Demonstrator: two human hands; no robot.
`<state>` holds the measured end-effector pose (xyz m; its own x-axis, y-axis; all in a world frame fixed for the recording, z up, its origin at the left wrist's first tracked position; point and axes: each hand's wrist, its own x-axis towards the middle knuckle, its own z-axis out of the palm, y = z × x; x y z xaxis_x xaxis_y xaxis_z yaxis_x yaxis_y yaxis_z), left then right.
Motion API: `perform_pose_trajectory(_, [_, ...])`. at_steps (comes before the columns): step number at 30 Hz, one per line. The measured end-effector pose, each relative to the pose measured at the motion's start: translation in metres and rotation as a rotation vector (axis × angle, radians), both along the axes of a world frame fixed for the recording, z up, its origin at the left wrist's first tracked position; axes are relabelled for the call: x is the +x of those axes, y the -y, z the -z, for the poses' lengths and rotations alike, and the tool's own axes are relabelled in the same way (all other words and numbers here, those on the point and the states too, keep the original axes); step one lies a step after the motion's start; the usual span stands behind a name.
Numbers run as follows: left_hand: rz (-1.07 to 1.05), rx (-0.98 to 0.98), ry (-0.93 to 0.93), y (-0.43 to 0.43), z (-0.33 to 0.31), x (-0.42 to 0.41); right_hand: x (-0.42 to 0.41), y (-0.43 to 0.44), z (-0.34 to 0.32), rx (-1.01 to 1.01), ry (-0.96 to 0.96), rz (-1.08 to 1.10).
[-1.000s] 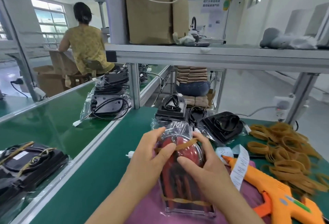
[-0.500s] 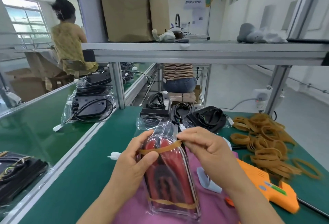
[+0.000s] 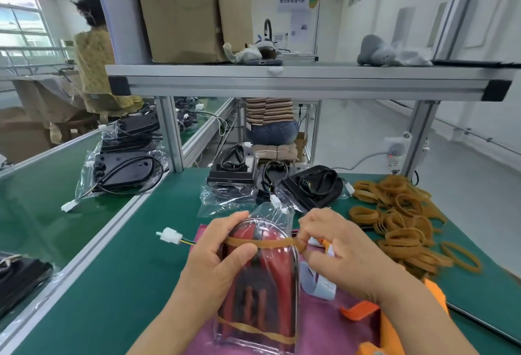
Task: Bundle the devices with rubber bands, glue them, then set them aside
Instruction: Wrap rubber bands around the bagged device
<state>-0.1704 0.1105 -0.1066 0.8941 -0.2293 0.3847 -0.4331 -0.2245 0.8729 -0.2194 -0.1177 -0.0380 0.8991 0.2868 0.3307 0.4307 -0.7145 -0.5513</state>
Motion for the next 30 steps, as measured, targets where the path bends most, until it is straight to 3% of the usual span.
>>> perform_pose_trajectory(7, [-0.03,0.035,0.016,0.001,0.002,0.004,-0.009,0.009,-0.004,-0.12,-0.018,-0.003])
perform_pose_trajectory(13, [0.0,0.075,0.029,0.0,-0.004,0.003,-0.004,0.009,-0.011,-0.035,-0.059,-0.001])
perform_pose_trajectory(20, [0.025,0.1,0.038,-0.001,-0.008,0.003,0.008,0.006,-0.009,-0.106,-0.038,0.055])
perform_pose_trajectory(23, [0.035,0.09,0.026,-0.003,-0.008,0.002,0.012,0.006,0.001,0.076,0.052,0.235])
perform_pose_trajectory(24, [0.037,0.082,0.017,-0.002,-0.008,0.001,0.012,0.002,0.005,0.209,-0.007,0.267])
perform_pose_trajectory(26, [0.029,0.072,0.009,0.001,-0.009,-0.003,0.016,-0.018,0.014,0.49,-0.3,0.246])
perform_pose_trajectory(27, [0.02,0.072,0.015,0.003,-0.01,-0.005,0.019,-0.03,0.021,0.543,-0.397,0.231])
perform_pose_trajectory(30, [-0.019,-0.021,-0.088,0.006,-0.009,-0.012,0.016,-0.053,0.035,0.535,-0.261,0.235])
